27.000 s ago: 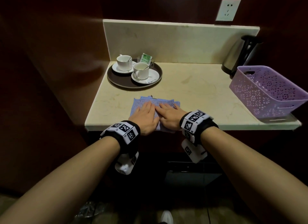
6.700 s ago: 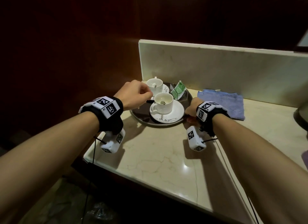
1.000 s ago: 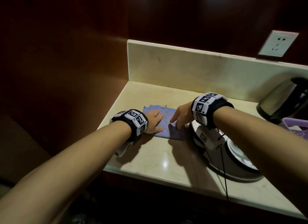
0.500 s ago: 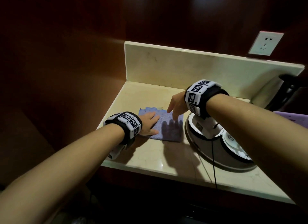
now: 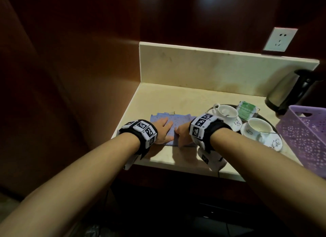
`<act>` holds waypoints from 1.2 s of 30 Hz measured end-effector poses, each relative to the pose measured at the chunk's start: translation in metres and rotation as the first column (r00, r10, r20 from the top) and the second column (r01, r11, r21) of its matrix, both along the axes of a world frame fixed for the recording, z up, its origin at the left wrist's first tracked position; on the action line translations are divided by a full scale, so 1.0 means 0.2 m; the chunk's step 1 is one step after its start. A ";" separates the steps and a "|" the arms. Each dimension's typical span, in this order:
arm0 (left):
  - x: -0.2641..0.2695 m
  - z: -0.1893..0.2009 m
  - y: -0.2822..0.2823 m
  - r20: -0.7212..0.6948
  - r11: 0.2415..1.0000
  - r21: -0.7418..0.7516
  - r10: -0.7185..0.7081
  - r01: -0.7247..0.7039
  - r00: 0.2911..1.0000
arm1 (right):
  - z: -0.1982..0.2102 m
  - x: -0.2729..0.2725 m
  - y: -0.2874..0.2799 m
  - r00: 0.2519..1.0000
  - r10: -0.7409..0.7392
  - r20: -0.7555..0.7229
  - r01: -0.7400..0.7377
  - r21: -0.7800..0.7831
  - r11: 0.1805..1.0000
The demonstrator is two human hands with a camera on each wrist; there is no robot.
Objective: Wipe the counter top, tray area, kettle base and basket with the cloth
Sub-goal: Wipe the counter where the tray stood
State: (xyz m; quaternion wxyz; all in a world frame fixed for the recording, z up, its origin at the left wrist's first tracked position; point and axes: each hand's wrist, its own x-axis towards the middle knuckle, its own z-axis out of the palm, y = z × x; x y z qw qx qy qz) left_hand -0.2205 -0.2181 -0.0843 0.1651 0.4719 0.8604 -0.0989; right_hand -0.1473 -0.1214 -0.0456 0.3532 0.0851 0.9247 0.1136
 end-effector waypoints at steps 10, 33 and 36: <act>0.11 -0.03 -0.22 0.053 1.000 0.021 0.004 -0.006 0.999 | -0.09 0.19 -0.14 0.976 -0.142 -0.167 0.118 -0.145 0.982; 0.15 -0.15 -0.38 0.145 0.961 0.058 0.261 -0.271 0.954 | -0.36 0.05 -0.31 0.908 -0.187 -0.375 0.083 -0.278 0.957; 0.08 -0.12 -0.32 0.157 0.954 0.002 0.294 -0.298 0.943 | -0.38 -0.05 -0.28 0.915 -0.195 -0.354 0.099 -0.273 0.957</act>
